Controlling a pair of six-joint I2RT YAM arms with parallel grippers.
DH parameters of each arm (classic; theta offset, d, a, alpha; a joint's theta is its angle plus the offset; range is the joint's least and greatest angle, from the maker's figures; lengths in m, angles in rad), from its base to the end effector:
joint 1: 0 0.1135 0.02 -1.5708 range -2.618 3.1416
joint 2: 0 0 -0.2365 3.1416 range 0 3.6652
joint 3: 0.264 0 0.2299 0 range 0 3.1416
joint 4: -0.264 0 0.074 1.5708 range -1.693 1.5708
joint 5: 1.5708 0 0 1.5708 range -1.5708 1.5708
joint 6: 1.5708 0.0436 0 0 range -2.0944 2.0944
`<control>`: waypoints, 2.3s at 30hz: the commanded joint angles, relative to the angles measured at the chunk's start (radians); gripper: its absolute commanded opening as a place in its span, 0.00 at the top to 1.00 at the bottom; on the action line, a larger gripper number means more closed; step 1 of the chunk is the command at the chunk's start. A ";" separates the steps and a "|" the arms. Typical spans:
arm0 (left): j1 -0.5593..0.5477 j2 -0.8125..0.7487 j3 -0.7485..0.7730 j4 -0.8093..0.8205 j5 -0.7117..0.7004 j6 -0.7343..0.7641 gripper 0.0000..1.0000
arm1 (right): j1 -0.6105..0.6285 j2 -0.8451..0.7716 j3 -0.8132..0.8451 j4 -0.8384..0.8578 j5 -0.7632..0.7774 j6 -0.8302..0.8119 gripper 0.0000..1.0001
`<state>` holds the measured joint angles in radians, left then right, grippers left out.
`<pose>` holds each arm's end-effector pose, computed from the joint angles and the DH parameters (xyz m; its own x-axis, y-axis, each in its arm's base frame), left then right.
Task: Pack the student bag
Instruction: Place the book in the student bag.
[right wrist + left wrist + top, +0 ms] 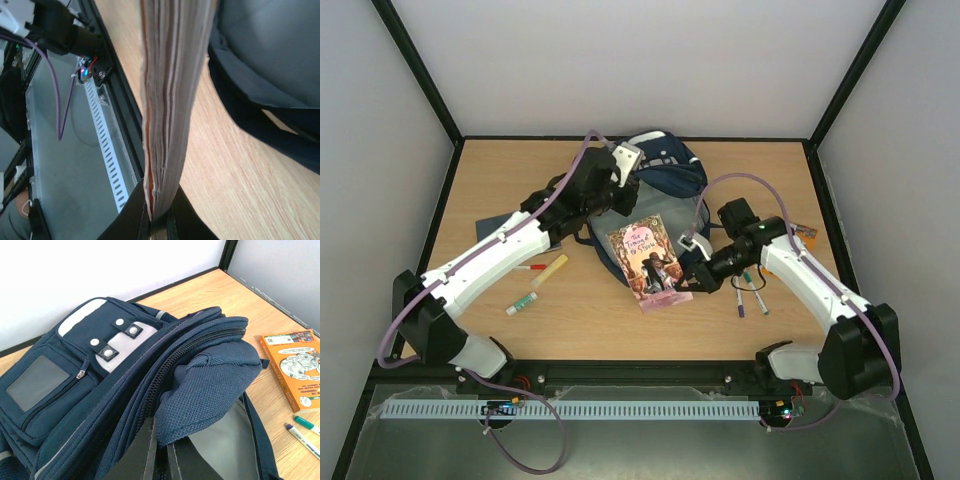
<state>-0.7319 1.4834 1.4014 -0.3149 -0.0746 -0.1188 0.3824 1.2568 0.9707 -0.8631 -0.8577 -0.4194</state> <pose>0.2505 -0.2207 0.3453 -0.3585 0.1631 -0.9192 0.5769 0.8128 -0.0807 0.1906 0.1122 0.2398 -0.5568 -0.5111 -0.6548 -0.8299 0.3102 0.4637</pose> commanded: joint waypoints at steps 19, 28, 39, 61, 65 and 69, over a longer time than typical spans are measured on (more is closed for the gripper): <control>-0.018 -0.116 -0.044 0.157 0.052 0.075 0.98 | 0.011 0.299 0.116 0.184 0.134 0.382 0.99; -0.031 -0.128 -0.062 0.186 0.062 0.109 0.98 | 0.007 0.290 0.096 0.273 0.095 0.467 0.99; -0.035 -0.131 -0.114 0.239 0.083 0.118 0.98 | -0.003 0.361 0.034 0.527 0.101 0.596 0.99; -0.040 -0.182 -0.230 0.287 0.074 0.121 0.98 | -0.013 0.209 -0.068 0.627 0.405 0.502 0.54; -0.040 -0.194 -0.259 0.307 0.063 0.119 0.98 | -0.012 0.068 -0.147 0.599 0.388 0.367 0.56; -0.040 -0.197 -0.259 0.300 0.079 0.112 0.98 | 0.014 -0.037 -0.204 0.536 0.413 0.159 0.66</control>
<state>-0.7639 1.3411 1.1324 -0.1307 -0.0086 -0.0063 0.3737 1.2968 0.8230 -0.2222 -0.4786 -0.0299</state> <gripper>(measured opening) 0.042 0.371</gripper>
